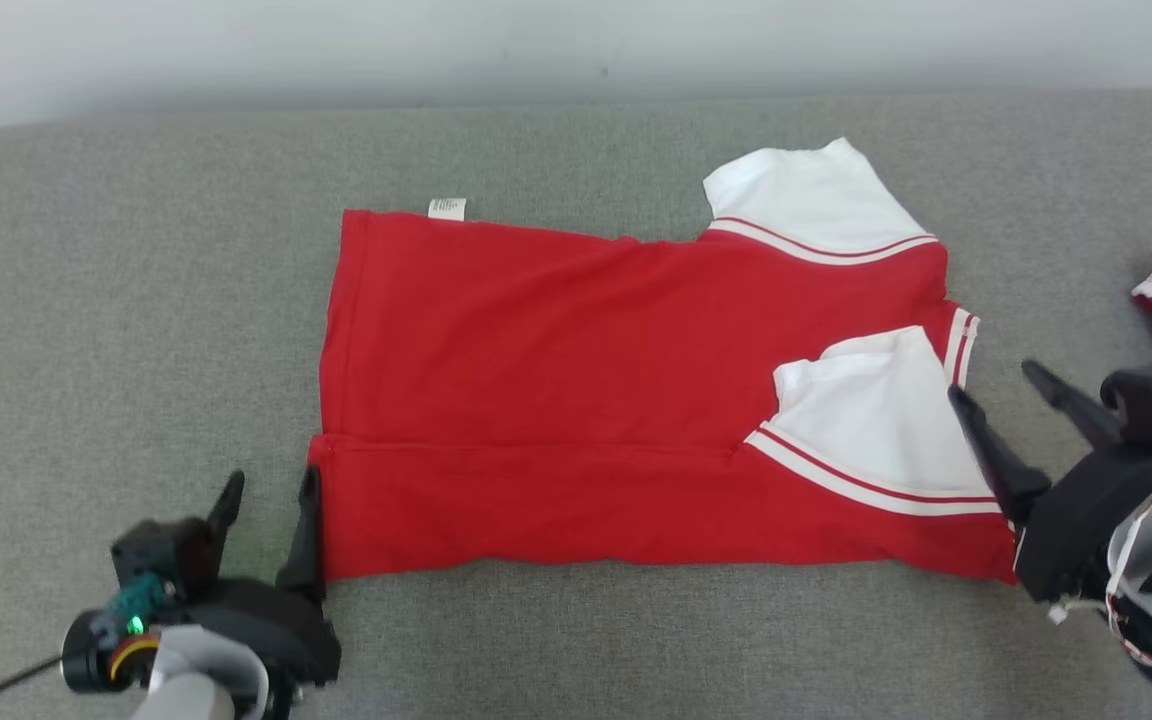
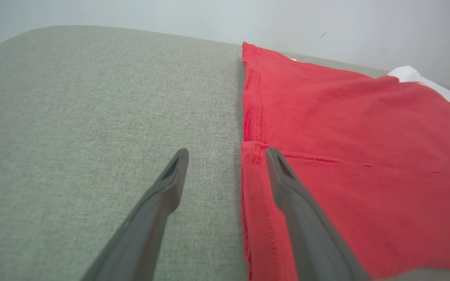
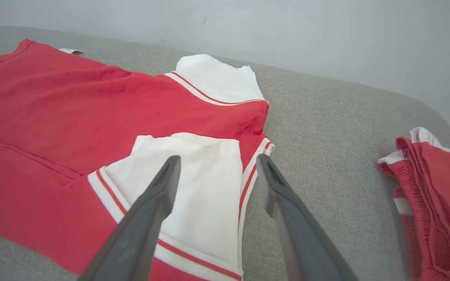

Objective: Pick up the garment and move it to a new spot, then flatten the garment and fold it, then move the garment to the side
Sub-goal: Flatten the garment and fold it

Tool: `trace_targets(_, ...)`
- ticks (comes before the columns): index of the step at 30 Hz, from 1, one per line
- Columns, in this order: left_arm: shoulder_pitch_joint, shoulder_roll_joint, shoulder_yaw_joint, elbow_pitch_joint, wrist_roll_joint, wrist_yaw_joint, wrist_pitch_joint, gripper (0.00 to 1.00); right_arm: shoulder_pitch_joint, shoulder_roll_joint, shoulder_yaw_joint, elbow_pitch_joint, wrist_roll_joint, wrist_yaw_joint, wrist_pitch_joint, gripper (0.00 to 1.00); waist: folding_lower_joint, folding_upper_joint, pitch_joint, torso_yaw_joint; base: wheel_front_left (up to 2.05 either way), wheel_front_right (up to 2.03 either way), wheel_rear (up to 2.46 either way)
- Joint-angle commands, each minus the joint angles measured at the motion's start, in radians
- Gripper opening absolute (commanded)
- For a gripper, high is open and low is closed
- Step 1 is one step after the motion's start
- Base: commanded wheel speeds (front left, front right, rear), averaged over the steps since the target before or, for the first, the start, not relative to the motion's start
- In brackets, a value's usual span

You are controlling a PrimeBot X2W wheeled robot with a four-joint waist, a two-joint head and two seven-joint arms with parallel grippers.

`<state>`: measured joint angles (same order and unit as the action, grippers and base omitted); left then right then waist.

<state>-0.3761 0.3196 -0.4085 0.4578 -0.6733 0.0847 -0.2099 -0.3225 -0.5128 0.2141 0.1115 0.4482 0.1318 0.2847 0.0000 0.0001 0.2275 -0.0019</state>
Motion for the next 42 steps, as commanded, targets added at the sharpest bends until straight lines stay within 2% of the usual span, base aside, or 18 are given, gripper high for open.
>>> trace_targets(1,0.029,0.011,-0.011,-0.006,0.020,0.008,-0.007,1.00,0.030,0.018,-0.018,-0.013,0.008,-0.003,0.017,1.00,0.0000,-0.0001,-0.024,-0.005,0.00,0.00,0.00)
trace_targets(7,0.097,0.034,-0.045,-0.028,0.061,0.045,-0.002,1.00,0.140,0.098,-0.116,-0.074,-0.021,-0.003,0.094,1.00,0.0000,-0.0001,-0.049,-0.018,0.00,0.00,0.00)
trace_targets(15,0.097,0.014,-0.062,0.020,0.086,0.091,-0.003,1.00,0.226,0.199,-0.179,-0.088,-0.063,-0.003,0.126,1.00,0.0000,-0.0001,-0.044,-0.046,0.00,0.00,0.00)
trace_targets(24,0.062,-0.019,-0.060,0.097,0.067,0.091,-0.007,1.00,0.220,0.297,-0.246,-0.020,-0.118,-0.003,0.115,1.00,0.0000,-0.0001,-0.018,-0.059,0.00,0.00,0.00)
trace_targets(27,0.046,-0.032,-0.073,0.129,0.062,0.072,0.004,1.00,0.207,0.326,-0.265,0.014,-0.139,-0.003,0.123,1.00,0.0000,-0.0001,-0.007,-0.060,0.00,0.00,0.00)
trace_targets(28,0.044,-0.037,-0.081,0.139,0.061,0.063,0.011,0.85,0.204,0.336,-0.275,0.026,-0.149,-0.003,0.127,1.00,0.0000,-0.0001,-0.005,-0.060,0.00,0.00,0.00)
trace_targets(29,0.042,-0.043,-0.088,0.148,0.059,0.059,0.019,0.40,0.200,0.344,-0.280,0.034,-0.158,-0.003,0.127,1.00,0.0000,-0.0001,-0.002,-0.059,0.00,0.00,0.00)
trace_targets(30,0.038,-0.047,-0.093,0.156,0.060,0.052,0.024,0.16,0.194,0.351,-0.288,0.041,-0.168,-0.003,0.125,1.00,0.0000,-0.0001,0.001,-0.059,0.00,0.00,0.00)
trace_targets(31,0.038,-0.051,-0.098,0.165,0.058,0.049,0.029,0.00,0.189,0.354,-0.296,0.048,-0.181,-0.003,0.120,1.00,0.0000,-0.0001,0.003,-0.059,0.00,0.00,0.00)
trace_targets(42,0.029,-0.054,-0.132,0.230,0.063,0.012,0.034,0.00,0.139,0.395,-0.338,0.137,-0.233,-0.003,0.140,1.00,0.0000,-0.0001,0.025,-0.045,0.00,0.00,0.00)
